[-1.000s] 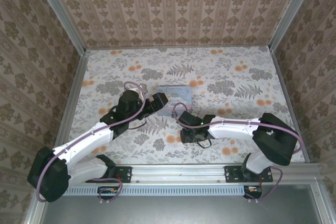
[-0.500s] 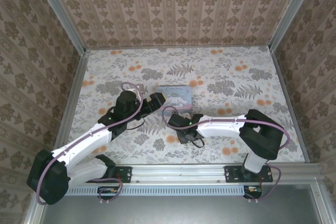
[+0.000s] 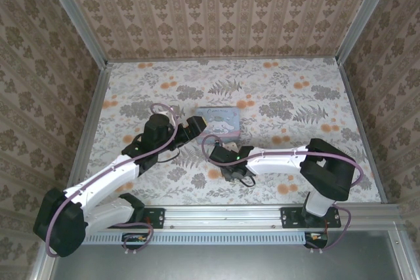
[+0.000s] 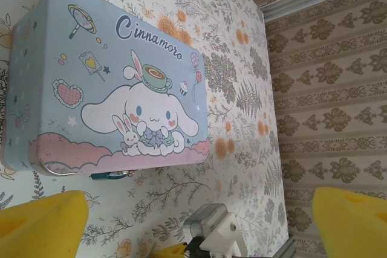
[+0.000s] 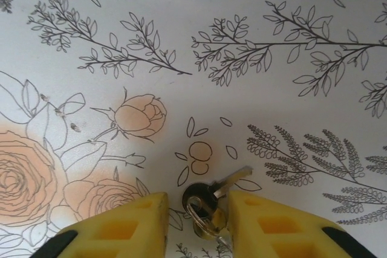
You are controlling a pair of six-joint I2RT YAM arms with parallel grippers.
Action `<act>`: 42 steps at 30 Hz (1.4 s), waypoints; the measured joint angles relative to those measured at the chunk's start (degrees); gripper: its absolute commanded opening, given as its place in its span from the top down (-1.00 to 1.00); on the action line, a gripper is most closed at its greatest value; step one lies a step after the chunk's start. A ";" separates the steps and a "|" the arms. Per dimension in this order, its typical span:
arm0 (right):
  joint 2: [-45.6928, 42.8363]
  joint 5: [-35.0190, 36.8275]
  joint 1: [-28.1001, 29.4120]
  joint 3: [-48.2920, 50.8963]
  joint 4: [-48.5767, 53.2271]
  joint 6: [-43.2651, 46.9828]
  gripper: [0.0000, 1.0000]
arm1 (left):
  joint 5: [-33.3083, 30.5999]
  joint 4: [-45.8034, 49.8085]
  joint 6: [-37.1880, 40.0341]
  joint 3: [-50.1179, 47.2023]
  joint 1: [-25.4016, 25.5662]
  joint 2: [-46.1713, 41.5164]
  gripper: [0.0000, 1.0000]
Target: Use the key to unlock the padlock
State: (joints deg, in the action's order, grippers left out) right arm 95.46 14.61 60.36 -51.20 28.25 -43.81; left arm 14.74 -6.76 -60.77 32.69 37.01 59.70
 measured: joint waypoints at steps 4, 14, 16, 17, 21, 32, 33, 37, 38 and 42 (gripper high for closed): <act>-0.07 0.04 0.28 0.17 -0.72 -0.04 0.67 | 0.00 0.00 0.00 0.00 0.02 0.00 -0.94; -0.90 0.42 0.11 0.96 -2.71 0.15 1.00 | 0.02 0.35 0.00 0.00 0.00 0.02 -0.95; -2.10 -0.09 -0.28 2.34 -4.24 0.15 1.00 | 0.00 0.46 0.00 0.00 0.00 0.02 -0.95; -2.97 -0.66 -0.61 3.34 -5.16 0.11 1.00 | 0.00 0.50 0.00 0.00 0.00 0.02 -0.95; -7.82 -4.37 -2.93 8.48 -8.48 -0.79 1.00 | 0.00 0.63 0.00 0.00 0.00 0.02 -0.95; -15.56 -12.28 -7.37 16.70 -16.50 -4.61 1.00 | 0.00 0.66 0.00 0.00 0.00 0.11 -0.95; -16.63 -12.90 -7.61 17.16 -17.20 -4.94 1.00 | 0.00 0.61 0.00 0.00 0.02 0.17 -0.95; -20.17 -14.84 -8.55 17.79 -19.76 -6.10 1.00 | 0.22 0.59 0.02 0.00 0.02 0.46 -0.95; -21.14 -15.21 -8.87 17.86 -20.39 -6.32 1.00 | 0.28 0.59 0.00 0.00 0.02 0.55 -0.95; -23.91 -16.22 -10.01 17.86 -21.99 -7.02 1.00 | 0.68 0.52 0.00 0.00 0.09 0.81 -0.95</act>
State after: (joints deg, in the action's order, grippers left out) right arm 71.55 -1.61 50.35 -33.34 6.26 -50.83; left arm 15.42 -6.24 -60.77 32.69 37.10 60.51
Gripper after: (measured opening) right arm 0.067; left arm 0.974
